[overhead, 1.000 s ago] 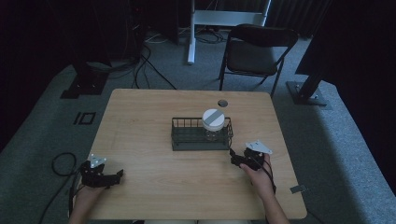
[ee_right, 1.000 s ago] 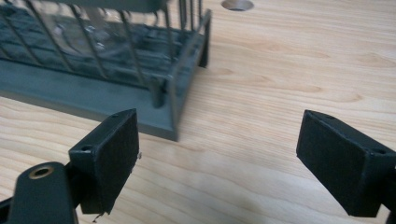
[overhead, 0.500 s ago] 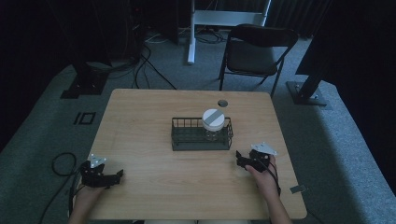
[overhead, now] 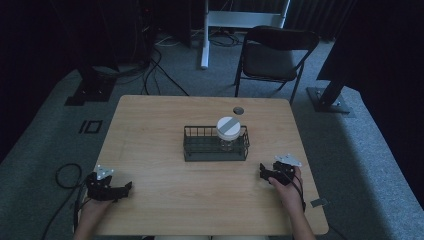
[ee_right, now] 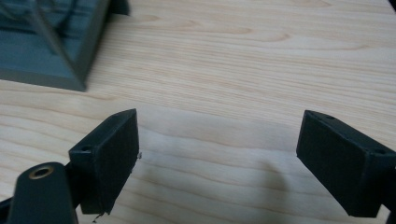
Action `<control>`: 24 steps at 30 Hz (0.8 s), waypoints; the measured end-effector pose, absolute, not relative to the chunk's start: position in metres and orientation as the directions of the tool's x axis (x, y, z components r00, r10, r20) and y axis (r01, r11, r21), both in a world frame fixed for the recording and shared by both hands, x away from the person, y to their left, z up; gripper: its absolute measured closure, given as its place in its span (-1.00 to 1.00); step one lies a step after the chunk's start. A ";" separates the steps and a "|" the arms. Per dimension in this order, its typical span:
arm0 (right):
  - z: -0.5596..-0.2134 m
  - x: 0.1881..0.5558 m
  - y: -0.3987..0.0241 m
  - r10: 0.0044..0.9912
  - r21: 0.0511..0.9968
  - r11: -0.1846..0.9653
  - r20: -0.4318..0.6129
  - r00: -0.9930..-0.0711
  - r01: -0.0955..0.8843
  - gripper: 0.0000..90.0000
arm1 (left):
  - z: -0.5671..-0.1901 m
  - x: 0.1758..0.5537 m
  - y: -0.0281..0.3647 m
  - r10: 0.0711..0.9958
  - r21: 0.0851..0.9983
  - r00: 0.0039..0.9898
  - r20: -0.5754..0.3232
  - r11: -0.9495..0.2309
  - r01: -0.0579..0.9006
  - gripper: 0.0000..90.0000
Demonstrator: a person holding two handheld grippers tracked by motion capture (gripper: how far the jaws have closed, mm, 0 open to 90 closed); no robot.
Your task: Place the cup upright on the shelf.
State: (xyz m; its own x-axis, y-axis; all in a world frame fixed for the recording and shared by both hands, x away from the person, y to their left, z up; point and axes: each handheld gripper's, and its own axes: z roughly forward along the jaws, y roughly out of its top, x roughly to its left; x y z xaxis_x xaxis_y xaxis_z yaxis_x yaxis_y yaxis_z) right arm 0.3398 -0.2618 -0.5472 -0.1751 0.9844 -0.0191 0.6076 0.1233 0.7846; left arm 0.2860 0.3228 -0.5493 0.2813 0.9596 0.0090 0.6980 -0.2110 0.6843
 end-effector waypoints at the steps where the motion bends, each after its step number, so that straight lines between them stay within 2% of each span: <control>1: -0.548 0.340 -0.263 0.986 0.781 0.113 -0.012 -0.167 0.614 -0.71 | -0.549 0.286 0.323 0.960 0.684 0.281 0.009 -0.211 0.698 -1.00; 8: -0.550 0.341 -0.268 0.987 0.754 0.126 -0.032 -0.156 0.645 -0.71 | -0.549 0.286 0.323 0.960 0.684 0.281 0.009 -0.211 0.698 -1.00; 15: -0.551 0.344 -0.272 0.986 0.725 0.109 0.006 -0.164 0.680 -0.72 | -0.549 0.286 0.323 0.960 0.684 0.281 0.009 -0.211 0.698 -1.00; 24: -0.552 0.344 -0.274 0.978 0.722 0.136 0.012 -0.209 0.678 -0.74 | -0.549 0.286 0.323 0.960 0.684 0.281 0.009 -0.211 0.698 -1.00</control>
State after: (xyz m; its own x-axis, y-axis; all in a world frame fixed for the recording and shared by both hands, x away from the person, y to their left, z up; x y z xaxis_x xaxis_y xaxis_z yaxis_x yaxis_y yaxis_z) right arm 0.3436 -0.2745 -0.5516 -0.2095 0.9777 0.0125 0.6781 0.1361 0.7223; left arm 0.2860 0.3228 -0.5493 0.2813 0.9596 0.0093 0.6978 -0.2111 0.6844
